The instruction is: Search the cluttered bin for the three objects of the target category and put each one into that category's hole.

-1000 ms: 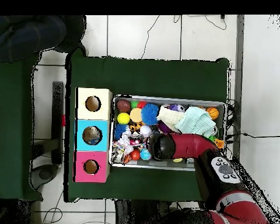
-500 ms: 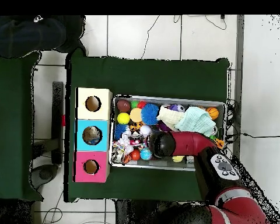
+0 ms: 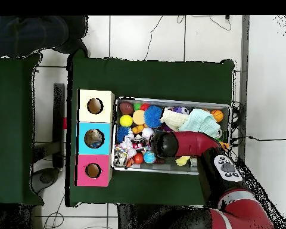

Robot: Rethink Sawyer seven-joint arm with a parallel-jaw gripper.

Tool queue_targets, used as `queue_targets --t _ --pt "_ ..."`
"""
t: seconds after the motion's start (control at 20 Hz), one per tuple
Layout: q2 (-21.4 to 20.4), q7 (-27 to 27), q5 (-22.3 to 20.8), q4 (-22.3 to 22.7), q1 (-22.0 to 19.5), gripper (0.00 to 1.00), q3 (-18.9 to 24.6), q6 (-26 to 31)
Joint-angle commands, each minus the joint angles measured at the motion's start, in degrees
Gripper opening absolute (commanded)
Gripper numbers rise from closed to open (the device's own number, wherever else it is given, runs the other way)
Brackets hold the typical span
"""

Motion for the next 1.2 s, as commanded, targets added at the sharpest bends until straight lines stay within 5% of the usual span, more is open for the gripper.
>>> queue_targets --t 0.05,0.55,0.9,0.95,1.2 --pt "6.1 2.8 1.1 -8.1 0.7 1.0 5.3 -4.3" --pt "14.2 3.5 -0.7 -13.7 0.7 1.0 4.6 -9.5" --pt "15.0 3.9 -1.5 -13.9 0.6 1.0 4.6 -11.2" --pt "15.0 4.0 -1.5 -13.9 0.5 0.0 4.6 -11.4" --pt "14.8 3.9 -1.6 -13.4 0.4 0.0 4.7 -11.6"
